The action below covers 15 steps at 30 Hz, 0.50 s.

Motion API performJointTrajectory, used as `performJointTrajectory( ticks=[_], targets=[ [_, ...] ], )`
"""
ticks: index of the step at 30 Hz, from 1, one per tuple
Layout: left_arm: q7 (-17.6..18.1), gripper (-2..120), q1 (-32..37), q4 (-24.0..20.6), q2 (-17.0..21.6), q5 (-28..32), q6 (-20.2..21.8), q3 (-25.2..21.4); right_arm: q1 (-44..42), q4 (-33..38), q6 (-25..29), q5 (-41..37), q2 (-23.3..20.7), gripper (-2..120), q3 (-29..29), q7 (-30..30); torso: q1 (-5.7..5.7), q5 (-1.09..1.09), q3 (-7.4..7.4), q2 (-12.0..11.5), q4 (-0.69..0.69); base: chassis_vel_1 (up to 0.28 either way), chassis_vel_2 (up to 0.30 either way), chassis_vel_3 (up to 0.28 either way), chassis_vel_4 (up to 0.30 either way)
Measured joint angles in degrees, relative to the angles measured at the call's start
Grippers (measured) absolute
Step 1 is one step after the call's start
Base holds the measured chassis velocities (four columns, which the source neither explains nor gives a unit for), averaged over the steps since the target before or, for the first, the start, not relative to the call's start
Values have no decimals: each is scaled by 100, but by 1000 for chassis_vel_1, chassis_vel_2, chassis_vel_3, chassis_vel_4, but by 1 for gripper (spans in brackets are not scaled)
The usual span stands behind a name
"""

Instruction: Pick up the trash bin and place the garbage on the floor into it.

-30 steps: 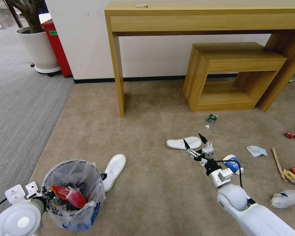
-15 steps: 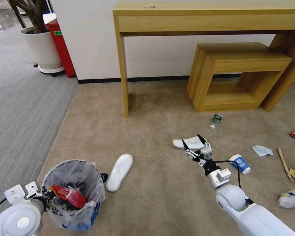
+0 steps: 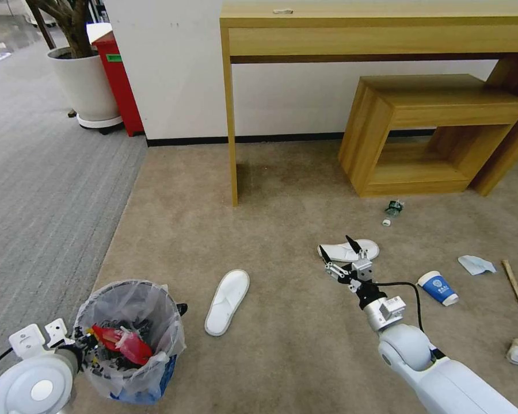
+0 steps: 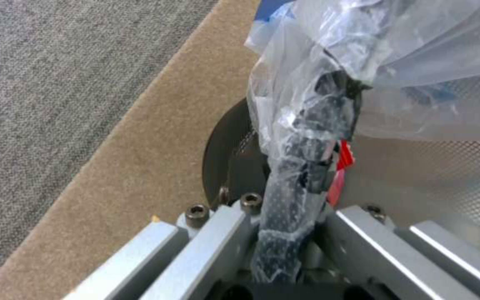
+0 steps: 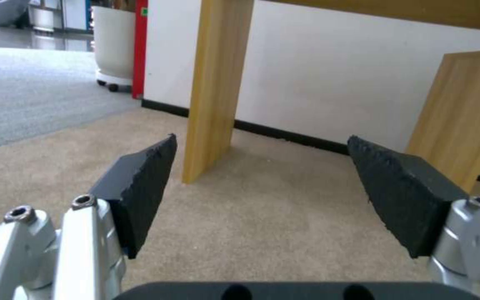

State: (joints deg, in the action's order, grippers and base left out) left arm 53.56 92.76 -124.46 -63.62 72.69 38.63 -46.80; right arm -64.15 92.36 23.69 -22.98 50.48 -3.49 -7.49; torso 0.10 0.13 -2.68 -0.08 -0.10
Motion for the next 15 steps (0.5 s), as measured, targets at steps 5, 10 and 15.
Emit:
performJointTrajectory(
  ticks=[5,10,15],
  targets=[
    [-49,0,-2,14,-18,-72,-21,28,9,-11,1,1,1,80,3,1,0,1,0,0,0,8,11,-11,-8],
    [-54,0,-10,29,-29,-106,-27,52,20,-17,-5,18,2,80,14,1,0,2,0,0,0,0,0,0,0],
    [-56,0,-10,30,-37,-125,-30,70,18,-18,-7,23,1,76,17,1,-1,2,1,0,1,-24,32,35,-22]
  ],
)
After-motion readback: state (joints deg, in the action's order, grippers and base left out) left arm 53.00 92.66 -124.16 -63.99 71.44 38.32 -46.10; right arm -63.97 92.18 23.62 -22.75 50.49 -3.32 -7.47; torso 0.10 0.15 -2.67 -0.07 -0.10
